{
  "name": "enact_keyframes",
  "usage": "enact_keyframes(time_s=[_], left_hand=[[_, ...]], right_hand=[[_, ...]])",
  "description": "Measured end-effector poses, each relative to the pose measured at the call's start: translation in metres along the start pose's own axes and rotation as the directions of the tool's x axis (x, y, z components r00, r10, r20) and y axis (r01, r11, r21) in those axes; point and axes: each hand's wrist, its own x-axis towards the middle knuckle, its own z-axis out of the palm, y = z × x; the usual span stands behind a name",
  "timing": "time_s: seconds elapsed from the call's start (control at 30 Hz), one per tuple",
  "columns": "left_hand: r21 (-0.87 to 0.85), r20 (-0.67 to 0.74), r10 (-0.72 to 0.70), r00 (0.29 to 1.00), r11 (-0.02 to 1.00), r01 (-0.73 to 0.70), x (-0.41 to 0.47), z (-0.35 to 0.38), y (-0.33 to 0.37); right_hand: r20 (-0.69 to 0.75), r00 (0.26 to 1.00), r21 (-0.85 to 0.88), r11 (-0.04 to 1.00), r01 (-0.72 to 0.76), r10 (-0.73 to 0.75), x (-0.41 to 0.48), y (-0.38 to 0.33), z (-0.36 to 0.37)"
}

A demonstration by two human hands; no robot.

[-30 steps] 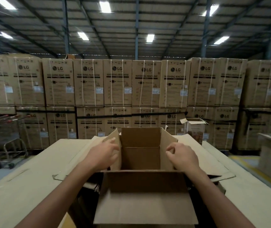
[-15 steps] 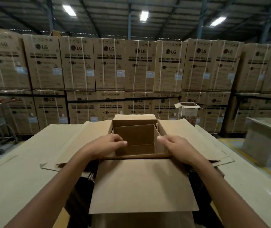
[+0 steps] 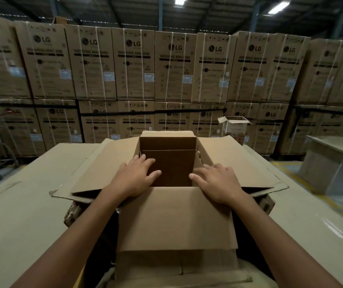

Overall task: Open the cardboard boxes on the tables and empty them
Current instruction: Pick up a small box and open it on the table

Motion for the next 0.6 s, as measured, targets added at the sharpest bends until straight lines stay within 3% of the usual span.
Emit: enact_keyframes(time_s=[0.2, 0.43, 0.6], left_hand=[[-0.064, -0.247, 0.118, 0.962, 0.988, -0.138, -0.024, -0.01, 0.048], [-0.144, -0.434, 0.258, 0.863, 0.926, -0.349, -0.081, -0.03, 0.163], [-0.14, -0.505, 0.364, 0.783, 0.86, -0.49, -0.122, -0.023, 0.27]], right_hand=[[-0.183, 0.983, 0.282, 0.959, 0.029, 0.024, -0.036, 0.013, -0.012], [-0.45, 0.892, 0.32, 0.941, 0.107, 0.051, -0.133, 0.072, -0.062], [-0.547, 0.833, 0.301, 0.947, 0.109, 0.078, -0.233, 0.139, -0.095]])
